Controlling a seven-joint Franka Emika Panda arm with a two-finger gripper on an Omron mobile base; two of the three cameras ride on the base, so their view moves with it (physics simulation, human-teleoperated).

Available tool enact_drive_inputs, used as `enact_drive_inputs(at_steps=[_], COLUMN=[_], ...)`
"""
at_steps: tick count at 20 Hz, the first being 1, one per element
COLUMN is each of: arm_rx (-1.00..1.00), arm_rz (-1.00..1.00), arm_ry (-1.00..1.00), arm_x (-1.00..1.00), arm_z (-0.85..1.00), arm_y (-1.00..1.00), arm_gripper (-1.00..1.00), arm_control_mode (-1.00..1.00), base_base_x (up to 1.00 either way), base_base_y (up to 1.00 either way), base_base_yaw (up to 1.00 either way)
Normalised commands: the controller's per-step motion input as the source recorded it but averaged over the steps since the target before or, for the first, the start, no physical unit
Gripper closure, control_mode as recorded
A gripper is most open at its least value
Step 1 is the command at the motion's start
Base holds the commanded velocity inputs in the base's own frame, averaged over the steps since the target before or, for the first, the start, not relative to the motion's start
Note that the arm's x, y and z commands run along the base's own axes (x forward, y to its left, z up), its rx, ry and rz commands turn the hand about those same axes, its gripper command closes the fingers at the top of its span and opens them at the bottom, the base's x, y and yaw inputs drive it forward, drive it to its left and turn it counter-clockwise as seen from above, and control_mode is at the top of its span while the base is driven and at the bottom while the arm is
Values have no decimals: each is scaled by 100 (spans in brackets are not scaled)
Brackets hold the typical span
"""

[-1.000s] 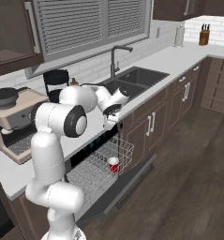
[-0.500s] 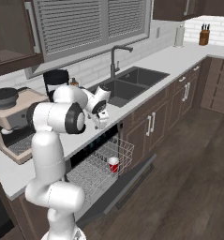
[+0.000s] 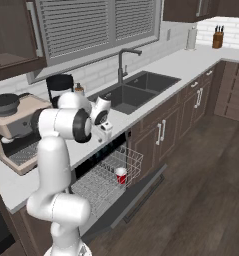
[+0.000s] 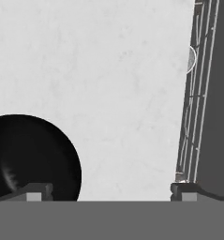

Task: Pick up the cup and bowl from the counter, place them in the dishwasher, and close the dishwasher door.

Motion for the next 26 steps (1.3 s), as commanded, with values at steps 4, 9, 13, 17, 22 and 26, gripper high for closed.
enact_drive_inputs(at_steps=[4,9,13,17,22,26], arm_rx=[-2,0,-1,-1,-1,0], arm_rz=[29,23,18,13,9,7], arm_ry=[0,0,0,0,0,2], arm_x=[19,26,18,0,0,0], arm_z=[-40,-12,-7,-14,-39,-47], arm_y=[8,37,35,22,11,9], arm_gripper=[-100,-100,-100,-100,-100,100], arm_control_mode=[-100,-100,-100,-100,-100,-100], base_base_x=[0,0,0,0,0,0], base_base_y=[0,0,0,0,0,0], base_base_yaw=[0,0,0,0,0,0])
